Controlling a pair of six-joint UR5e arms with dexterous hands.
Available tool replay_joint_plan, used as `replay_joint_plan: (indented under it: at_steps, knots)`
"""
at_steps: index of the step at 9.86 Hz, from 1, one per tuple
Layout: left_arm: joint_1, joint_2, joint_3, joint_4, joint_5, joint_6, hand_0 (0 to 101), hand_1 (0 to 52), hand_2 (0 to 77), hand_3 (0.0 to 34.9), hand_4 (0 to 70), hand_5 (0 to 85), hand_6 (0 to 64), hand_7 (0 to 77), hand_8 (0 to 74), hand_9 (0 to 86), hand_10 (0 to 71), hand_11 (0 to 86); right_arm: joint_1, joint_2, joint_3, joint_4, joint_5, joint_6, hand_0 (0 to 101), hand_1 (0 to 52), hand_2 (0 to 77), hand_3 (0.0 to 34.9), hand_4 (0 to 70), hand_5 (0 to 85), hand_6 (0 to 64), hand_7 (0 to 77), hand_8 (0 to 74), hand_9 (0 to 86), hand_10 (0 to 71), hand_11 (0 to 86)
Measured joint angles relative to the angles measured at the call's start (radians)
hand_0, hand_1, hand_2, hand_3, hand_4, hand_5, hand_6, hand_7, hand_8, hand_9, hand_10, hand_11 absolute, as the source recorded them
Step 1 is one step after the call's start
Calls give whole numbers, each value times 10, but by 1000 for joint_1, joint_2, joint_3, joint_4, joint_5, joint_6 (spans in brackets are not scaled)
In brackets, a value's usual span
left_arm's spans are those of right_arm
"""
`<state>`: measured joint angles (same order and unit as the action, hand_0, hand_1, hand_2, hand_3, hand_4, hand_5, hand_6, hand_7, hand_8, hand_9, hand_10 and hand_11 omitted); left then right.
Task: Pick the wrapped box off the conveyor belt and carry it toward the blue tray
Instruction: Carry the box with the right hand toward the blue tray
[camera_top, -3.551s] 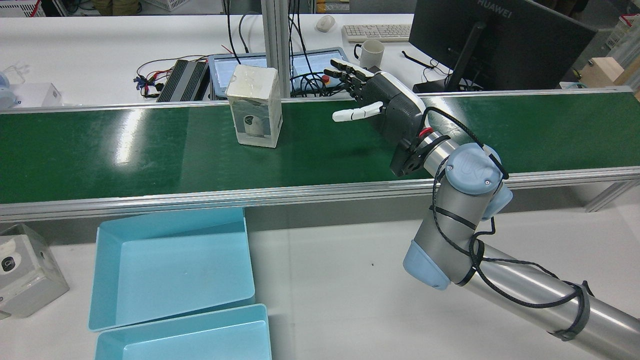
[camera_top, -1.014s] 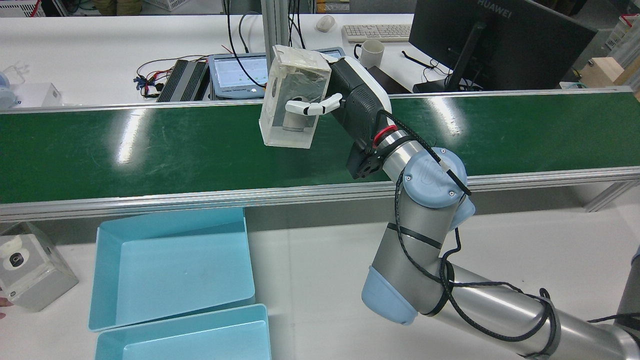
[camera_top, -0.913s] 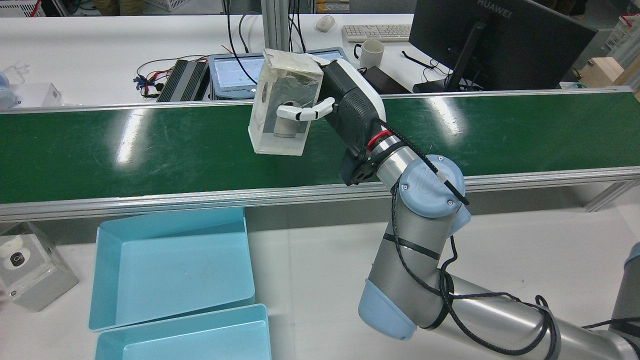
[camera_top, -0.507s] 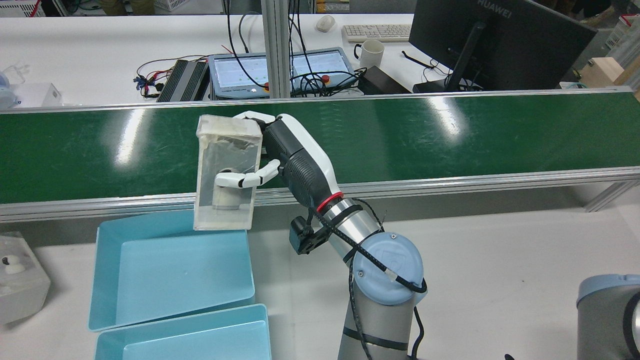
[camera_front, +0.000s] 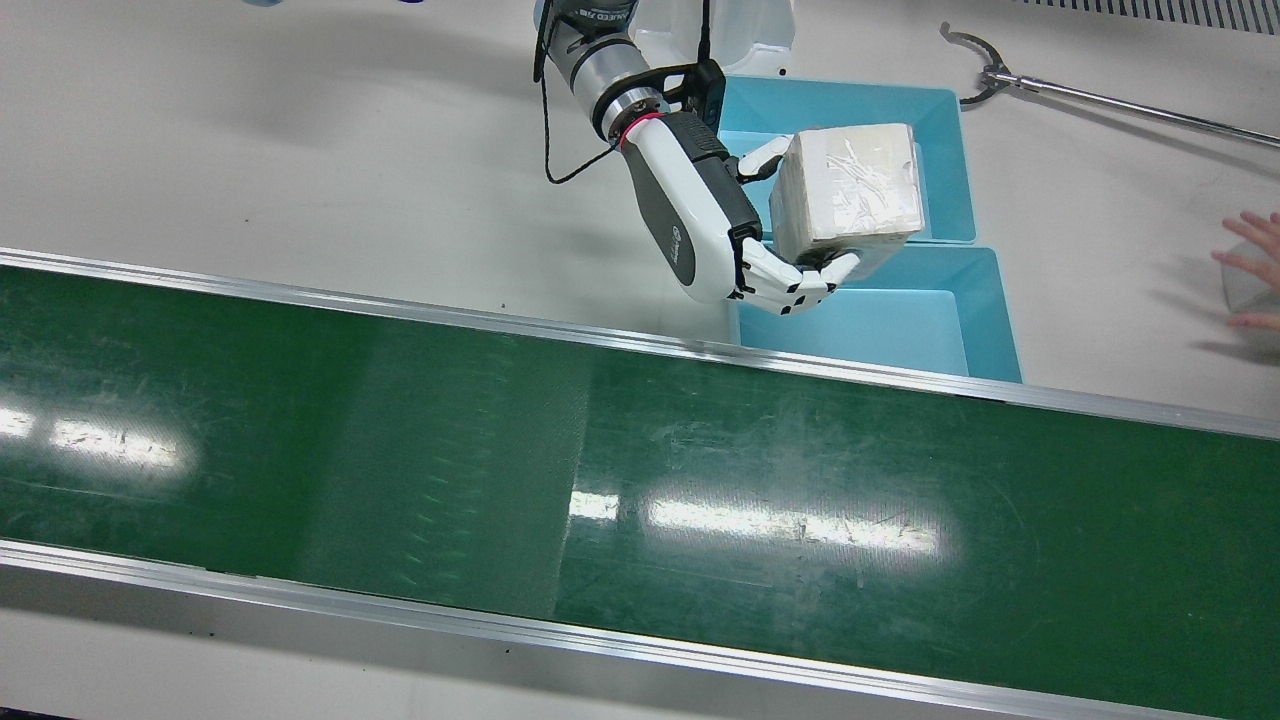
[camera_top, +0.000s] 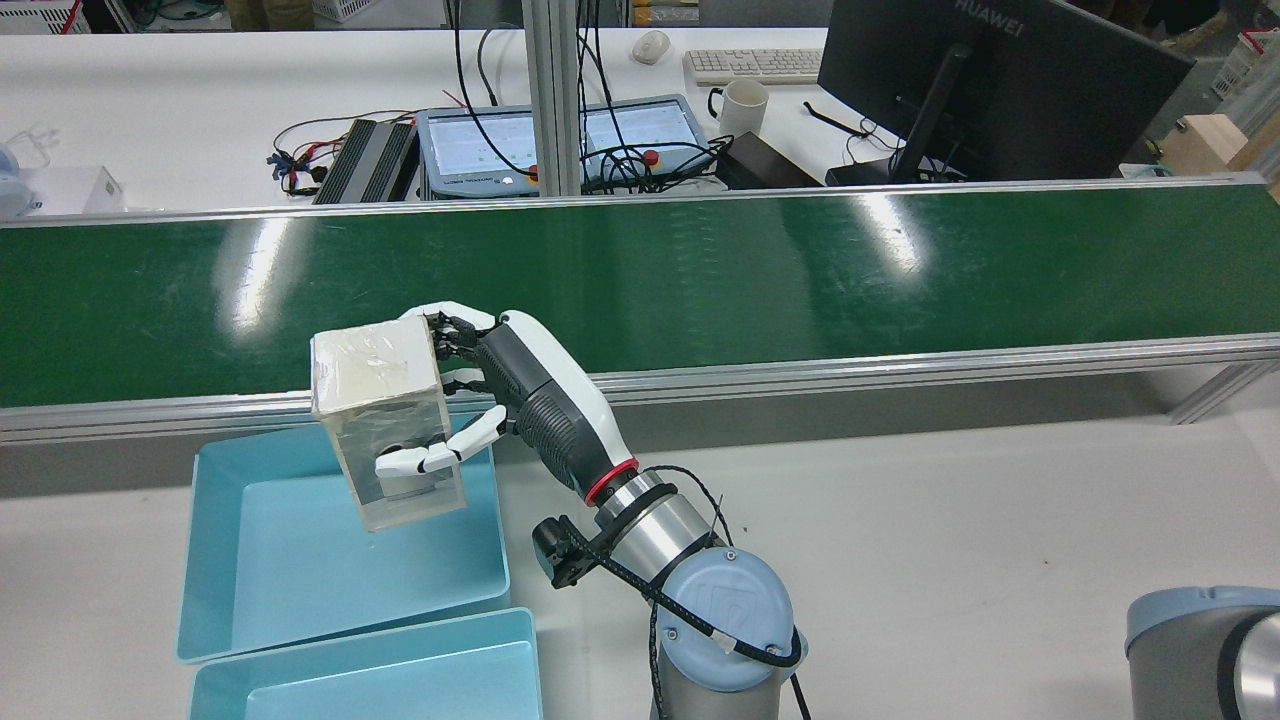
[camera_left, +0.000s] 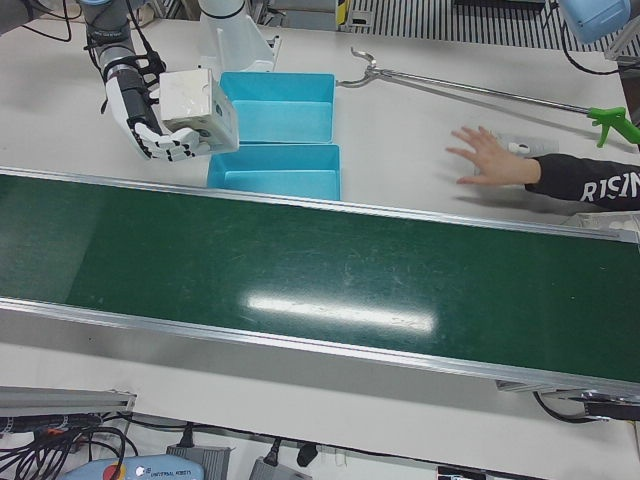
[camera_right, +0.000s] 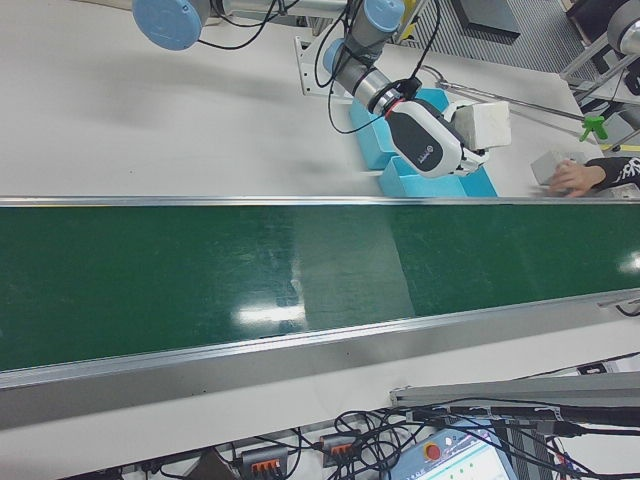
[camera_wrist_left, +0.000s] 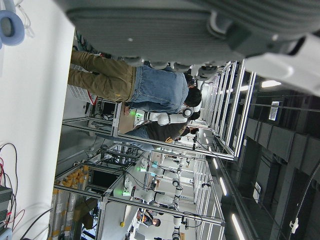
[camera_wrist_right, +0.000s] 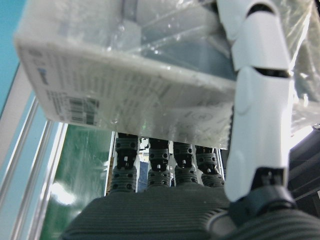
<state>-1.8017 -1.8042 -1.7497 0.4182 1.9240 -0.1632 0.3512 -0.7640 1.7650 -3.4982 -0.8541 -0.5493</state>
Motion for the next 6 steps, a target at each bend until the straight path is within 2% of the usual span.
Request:
replay_joint_plan:
  at_steps: [1,2,3,4,5,6]
  knots:
    - [0,0,0,0,0,0,0,0,5,0,5,11,0,5,5,0,0,5,-14,2,-9,10,-1,0,502,169,213,4,196,355,295,387,420,529,611,273]
    - [0,0,0,0,0,0,0,0,5,0,5,11,5,5,5,0,5,5,-28,3,-12,20,0,2,427,98,136,71,5,147,125,245,229,376,458,104]
    - [0,0,0,0,0,0,0,0,5,0,5,11,0,5,5,0,0,5,-37,2,-13,40,-1,3,427,98,136,71,5,147,125,245,229,376,458,104]
    - [0,0,0,0,0,0,0,0,5,0,0,11,5,5,5,0,0,0,-42,-1,-12,63,-2,3,421,87,22,116,27,16,0,55,0,164,251,16]
    - [0,0,0,0,0,0,0,0,5,0,0,11,5,5,5,0,0,0,-45,-7,-2,81,-2,6,461,71,16,180,27,16,0,55,55,76,125,11]
    - [0,0,0,0,0,0,0,0,5,0,0,11,5,5,5,5,5,0,-42,-22,24,89,-1,15,461,71,16,180,27,16,0,55,55,76,125,11]
